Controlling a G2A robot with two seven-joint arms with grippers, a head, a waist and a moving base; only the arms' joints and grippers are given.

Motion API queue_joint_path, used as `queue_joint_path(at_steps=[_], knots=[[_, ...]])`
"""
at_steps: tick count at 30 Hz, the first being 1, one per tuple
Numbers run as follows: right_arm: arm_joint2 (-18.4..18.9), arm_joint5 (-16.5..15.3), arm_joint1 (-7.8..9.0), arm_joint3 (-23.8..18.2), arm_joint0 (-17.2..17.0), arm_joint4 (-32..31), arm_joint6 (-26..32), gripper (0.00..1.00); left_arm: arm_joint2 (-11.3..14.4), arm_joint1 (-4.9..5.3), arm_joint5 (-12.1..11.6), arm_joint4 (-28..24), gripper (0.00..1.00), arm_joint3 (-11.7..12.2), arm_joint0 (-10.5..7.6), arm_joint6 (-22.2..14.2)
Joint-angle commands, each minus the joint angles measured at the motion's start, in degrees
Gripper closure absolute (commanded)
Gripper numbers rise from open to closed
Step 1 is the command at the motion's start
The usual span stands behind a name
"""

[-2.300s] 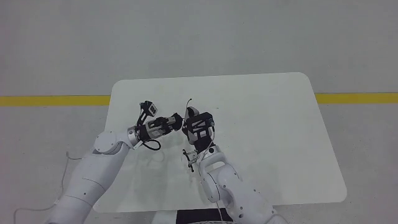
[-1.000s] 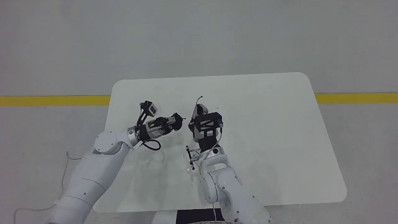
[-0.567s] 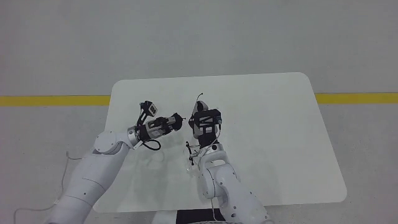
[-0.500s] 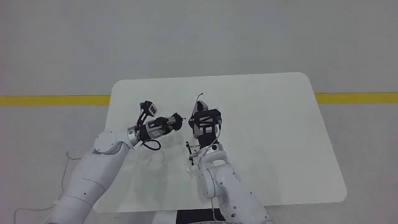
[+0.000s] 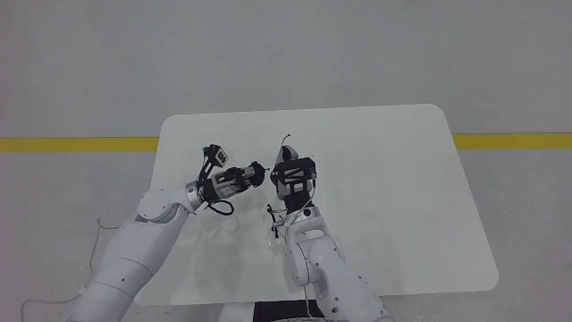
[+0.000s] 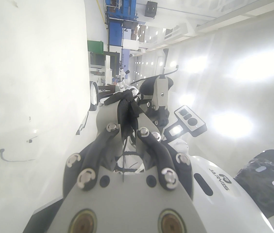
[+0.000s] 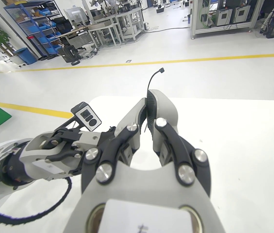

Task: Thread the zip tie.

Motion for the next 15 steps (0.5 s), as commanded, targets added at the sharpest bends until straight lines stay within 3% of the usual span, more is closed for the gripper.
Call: queue_joint_path(at_steps=[1, 15], knots=[[-0.07, 0.05, 0.03, 0.0, 0.02, -0.02, 0.01, 1.0, 0.22, -0.01, 0.07, 0.07, 1.0, -0.26, -0.12, 0.23], [-1.33, -0.63, 0.6, 0.1, 0.46, -0.14, 0.73, 1.0, 1.87, -0.25, -0.51, 0.32, 1.0, 0.54, -1.37, 1.65]])
